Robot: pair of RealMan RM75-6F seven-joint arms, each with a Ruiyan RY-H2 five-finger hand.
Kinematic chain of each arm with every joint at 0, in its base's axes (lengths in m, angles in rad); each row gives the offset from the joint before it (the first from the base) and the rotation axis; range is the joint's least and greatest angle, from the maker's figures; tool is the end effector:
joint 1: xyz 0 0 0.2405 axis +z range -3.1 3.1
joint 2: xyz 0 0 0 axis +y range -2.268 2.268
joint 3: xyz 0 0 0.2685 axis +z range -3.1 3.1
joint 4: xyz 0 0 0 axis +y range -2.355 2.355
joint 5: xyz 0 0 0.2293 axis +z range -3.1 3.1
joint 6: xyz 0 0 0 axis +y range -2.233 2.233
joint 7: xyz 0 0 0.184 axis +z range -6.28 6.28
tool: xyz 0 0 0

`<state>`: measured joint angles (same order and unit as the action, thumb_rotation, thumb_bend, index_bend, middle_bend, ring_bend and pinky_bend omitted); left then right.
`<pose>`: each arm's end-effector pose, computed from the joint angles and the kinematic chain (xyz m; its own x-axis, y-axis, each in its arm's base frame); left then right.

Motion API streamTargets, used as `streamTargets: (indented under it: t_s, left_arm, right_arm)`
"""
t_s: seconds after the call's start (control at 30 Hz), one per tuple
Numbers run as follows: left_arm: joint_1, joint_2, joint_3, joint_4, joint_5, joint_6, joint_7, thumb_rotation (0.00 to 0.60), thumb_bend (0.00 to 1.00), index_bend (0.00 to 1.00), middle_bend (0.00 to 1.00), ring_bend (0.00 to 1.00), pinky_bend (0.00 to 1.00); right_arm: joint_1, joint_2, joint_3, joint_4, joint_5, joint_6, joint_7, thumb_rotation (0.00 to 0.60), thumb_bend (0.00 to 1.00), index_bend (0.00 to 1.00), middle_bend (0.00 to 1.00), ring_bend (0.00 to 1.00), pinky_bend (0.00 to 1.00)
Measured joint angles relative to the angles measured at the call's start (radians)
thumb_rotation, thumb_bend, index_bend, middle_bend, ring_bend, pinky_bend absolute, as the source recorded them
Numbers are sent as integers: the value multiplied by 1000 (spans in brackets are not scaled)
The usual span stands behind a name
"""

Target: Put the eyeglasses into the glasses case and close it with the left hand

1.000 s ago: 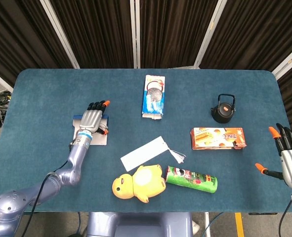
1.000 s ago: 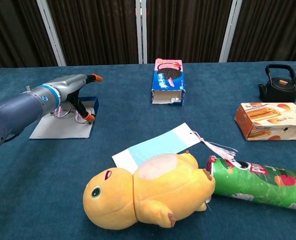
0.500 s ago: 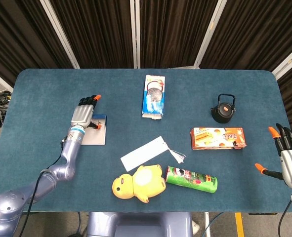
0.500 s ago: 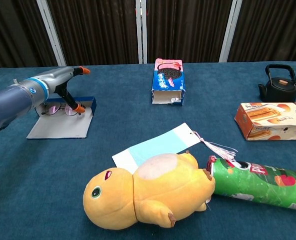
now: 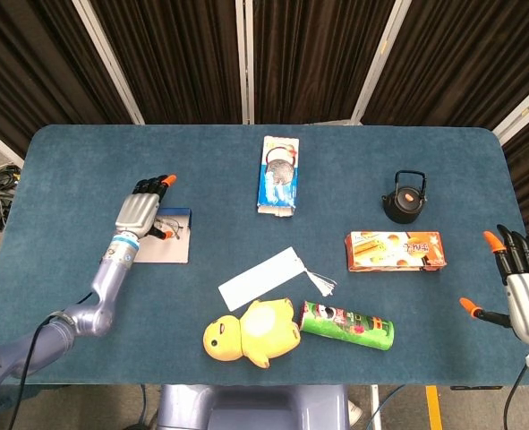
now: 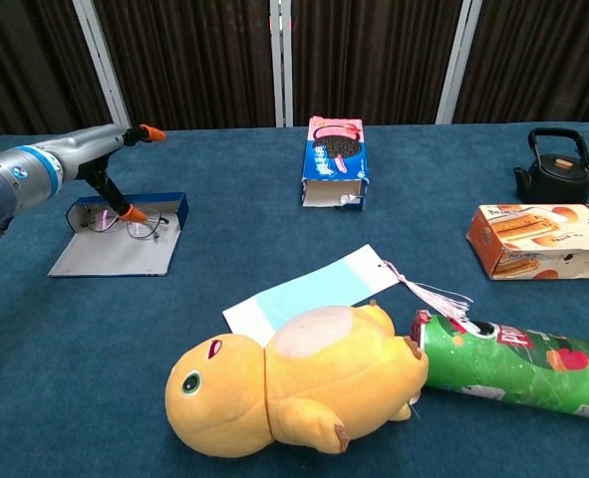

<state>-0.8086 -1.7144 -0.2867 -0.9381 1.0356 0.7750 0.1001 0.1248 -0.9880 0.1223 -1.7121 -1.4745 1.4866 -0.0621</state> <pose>-0.2163 0.4836 -0.0444 0.3530 0.2535 0.9006 0.9353 -0.1210 -0.3325 -0.3026 -0.2506 0.1946 0.4677 0.0911 0.8792 -0.8812 -0.0294 0.4719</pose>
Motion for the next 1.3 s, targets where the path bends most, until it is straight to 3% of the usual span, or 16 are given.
streamTargets:
  t_s: [0.3, 0.63, 1.3]
  left_arm:
    - [12, 21, 23, -23, -10, -11, 28, 600, 12, 0, 0, 0, 0]
    - [-10, -46, 32, 86, -17, -48, 32, 600, 13, 0, 0, 0, 0]
    - [-67, -147, -16, 287, -43, -104, -1, 600, 14, 0, 0, 0, 0]
  right_arm:
    - [0, 0, -2, -2, -3, -2, 0, 600, 0, 0, 0, 0, 0]
    - [5, -4, 2, 5, 11, -12, -4, 600, 0, 0, 0, 0, 0]
    - [10, -9, 5, 15, 27, -25, -3, 600, 0, 0, 0, 0, 0]
